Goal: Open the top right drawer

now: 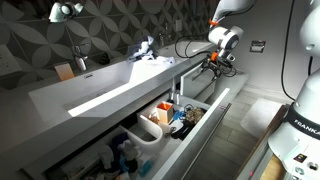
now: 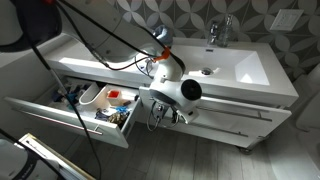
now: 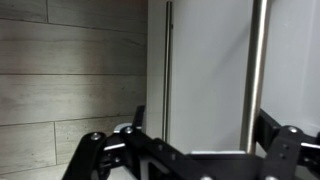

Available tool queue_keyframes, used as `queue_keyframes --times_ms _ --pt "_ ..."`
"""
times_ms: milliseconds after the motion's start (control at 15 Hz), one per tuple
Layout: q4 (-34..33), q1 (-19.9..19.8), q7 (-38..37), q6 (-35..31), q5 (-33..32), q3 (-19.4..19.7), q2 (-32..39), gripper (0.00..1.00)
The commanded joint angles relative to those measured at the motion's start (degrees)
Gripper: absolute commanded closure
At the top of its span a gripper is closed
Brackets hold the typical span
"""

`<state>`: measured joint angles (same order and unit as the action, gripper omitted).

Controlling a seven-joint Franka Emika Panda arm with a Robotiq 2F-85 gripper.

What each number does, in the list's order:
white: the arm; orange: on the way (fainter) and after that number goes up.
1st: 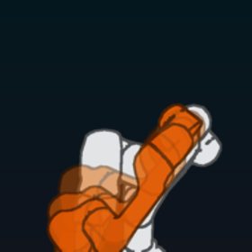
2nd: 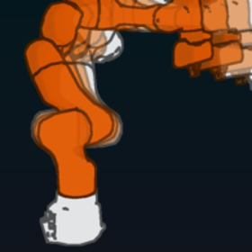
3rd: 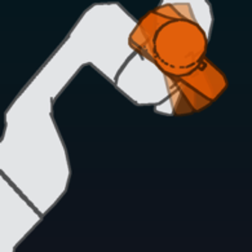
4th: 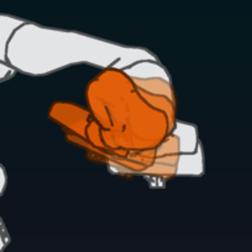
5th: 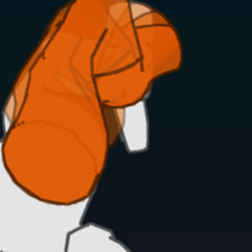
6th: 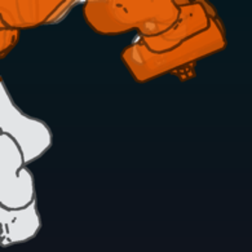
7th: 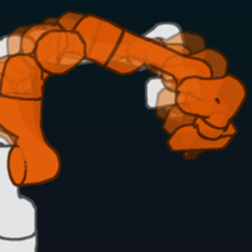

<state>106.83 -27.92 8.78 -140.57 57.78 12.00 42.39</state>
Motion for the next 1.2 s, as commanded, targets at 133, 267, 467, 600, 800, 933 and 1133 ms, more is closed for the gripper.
queue_keyframes --times_ms 133,267,467,600,800,933,1133 --pt "4.30 0.56 3.58 -4.56 -3.51 2.39 3.25 0.00" --pt "4.14 0.43 4.19 -4.43 -3.59 2.29 3.33 0.00" --pt "3.68 -1.58 9.05 -4.38 0.11 0.21 3.23 0.00" --pt "3.03 -3.61 14.59 -3.33 3.94 -1.62 3.44 0.00" --pt "2.06 -6.33 23.81 -0.71 10.80 -3.45 4.46 0.00" --pt "1.85 -7.64 28.72 1.43 14.80 -3.79 5.08 0.00" --pt "1.35 -8.56 35.69 5.00 20.47 -2.97 6.24 0.00"
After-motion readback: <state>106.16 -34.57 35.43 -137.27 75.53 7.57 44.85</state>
